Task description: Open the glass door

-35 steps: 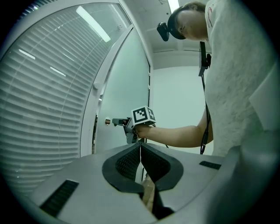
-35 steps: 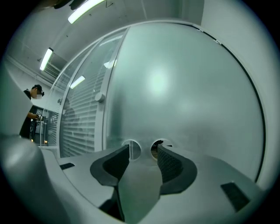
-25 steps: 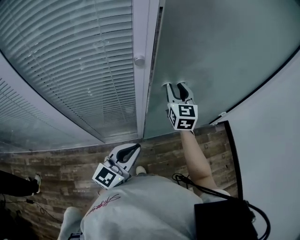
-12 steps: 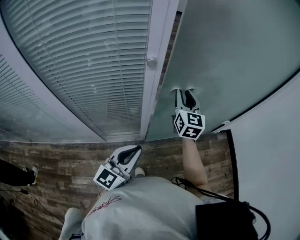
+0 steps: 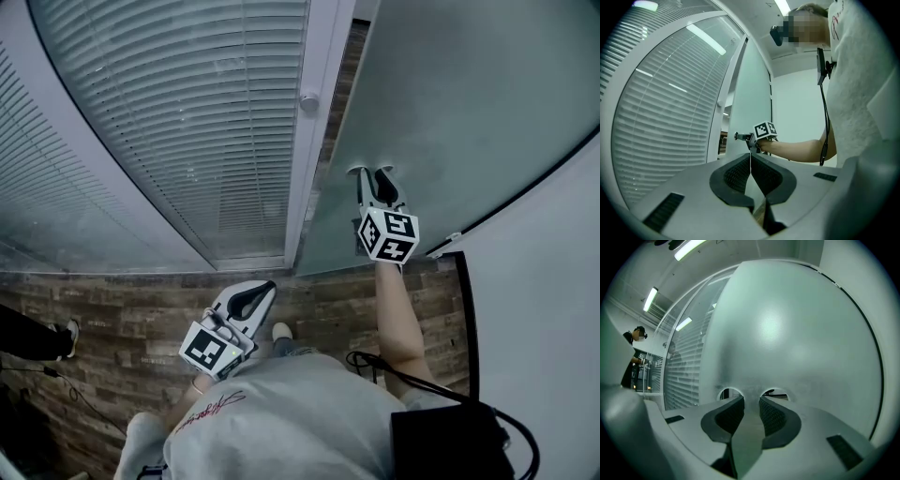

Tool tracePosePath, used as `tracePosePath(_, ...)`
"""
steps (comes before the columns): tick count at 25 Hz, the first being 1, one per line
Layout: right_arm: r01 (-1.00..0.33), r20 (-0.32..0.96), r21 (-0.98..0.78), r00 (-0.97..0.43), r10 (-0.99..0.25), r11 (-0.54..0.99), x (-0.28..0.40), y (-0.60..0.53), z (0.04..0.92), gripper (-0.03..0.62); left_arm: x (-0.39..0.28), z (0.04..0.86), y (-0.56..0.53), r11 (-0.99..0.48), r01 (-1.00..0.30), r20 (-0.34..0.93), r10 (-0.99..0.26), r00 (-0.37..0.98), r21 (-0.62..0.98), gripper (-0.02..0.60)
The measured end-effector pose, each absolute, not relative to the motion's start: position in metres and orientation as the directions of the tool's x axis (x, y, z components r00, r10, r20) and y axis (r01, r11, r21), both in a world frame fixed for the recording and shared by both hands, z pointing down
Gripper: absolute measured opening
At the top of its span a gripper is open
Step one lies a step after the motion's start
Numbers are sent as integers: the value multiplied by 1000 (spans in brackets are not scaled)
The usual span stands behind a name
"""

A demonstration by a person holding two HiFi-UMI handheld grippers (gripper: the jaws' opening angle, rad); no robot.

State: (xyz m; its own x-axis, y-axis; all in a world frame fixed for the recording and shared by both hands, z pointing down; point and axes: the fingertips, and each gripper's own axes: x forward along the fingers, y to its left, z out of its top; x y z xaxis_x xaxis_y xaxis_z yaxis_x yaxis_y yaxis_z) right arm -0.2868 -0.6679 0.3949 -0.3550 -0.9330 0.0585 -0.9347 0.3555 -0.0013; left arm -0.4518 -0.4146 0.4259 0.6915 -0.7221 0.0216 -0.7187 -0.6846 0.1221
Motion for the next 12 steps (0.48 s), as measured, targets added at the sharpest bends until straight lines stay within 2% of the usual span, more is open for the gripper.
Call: tracePosePath(12,-927,61,-2,-375,-925,376,-278,-635,397,112,-425,414,-366,-744,-657,-13,-663,748,125,18)
